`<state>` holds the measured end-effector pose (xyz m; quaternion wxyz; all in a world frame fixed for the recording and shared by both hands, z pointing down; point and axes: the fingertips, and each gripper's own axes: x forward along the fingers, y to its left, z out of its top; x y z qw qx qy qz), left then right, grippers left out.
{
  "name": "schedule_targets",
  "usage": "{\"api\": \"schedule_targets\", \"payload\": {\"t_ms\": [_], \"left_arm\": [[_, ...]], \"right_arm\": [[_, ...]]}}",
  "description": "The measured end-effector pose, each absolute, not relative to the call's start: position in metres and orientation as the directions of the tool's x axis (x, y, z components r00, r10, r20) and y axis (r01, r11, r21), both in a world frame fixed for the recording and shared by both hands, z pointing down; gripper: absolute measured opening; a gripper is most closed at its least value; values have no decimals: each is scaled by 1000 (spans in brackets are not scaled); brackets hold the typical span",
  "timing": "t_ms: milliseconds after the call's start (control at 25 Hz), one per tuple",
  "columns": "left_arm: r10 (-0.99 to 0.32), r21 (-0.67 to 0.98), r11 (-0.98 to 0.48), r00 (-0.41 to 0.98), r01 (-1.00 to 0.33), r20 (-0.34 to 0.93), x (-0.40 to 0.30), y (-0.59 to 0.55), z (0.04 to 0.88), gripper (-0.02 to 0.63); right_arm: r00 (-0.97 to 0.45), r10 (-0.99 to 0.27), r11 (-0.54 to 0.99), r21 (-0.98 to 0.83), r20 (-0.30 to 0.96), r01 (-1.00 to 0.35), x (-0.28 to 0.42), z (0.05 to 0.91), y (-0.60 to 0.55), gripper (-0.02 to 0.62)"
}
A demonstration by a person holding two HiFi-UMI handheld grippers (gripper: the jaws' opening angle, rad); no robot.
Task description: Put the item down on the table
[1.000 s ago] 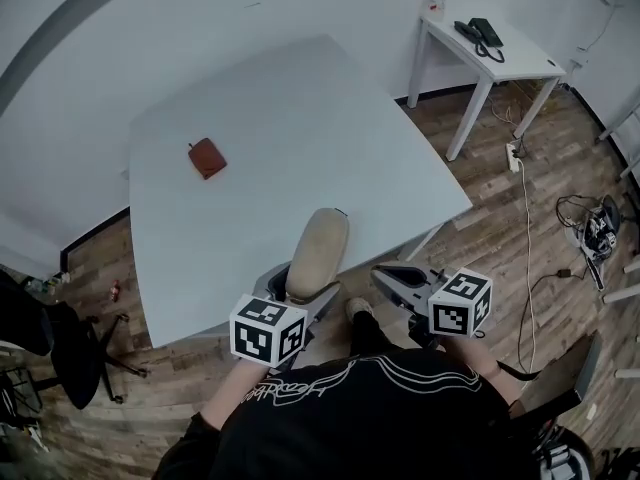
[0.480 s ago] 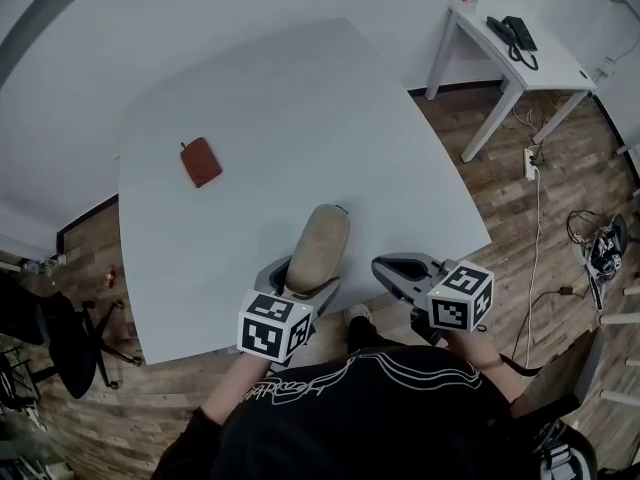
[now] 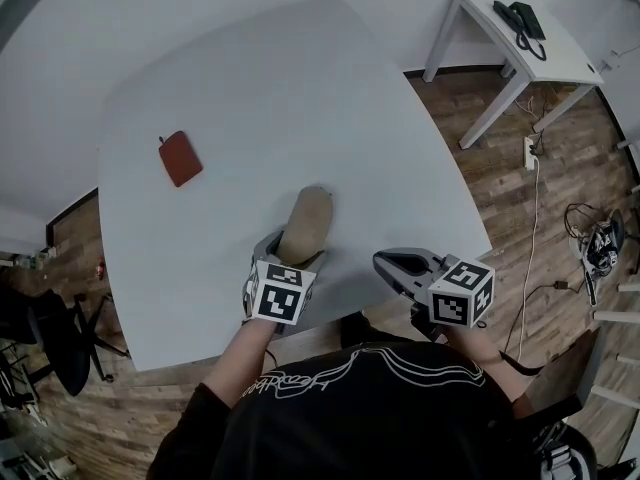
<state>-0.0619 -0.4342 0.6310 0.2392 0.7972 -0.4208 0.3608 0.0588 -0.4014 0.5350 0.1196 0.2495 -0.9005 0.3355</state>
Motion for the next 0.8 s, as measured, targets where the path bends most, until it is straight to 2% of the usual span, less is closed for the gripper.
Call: {"api": "schedule_targets", "payload": {"t_ms": [320, 560, 800], "left_arm": [[-506, 35, -525, 345, -850, 791, -59, -455, 656, 373], [-525, -68, -552, 283, -831, 803, -61, -458, 667, 376], [-533, -78, -536, 265, -841, 804, -64, -459, 670, 377]], "right_arm": [[-846, -365, 645, -550, 389, -531, 63, 542, -426, 9], [-851, -343, 650, -553, 398, -521, 56, 545, -434, 8], [-858, -320, 657, -558, 403, -507, 45, 547, -425, 8]]}}
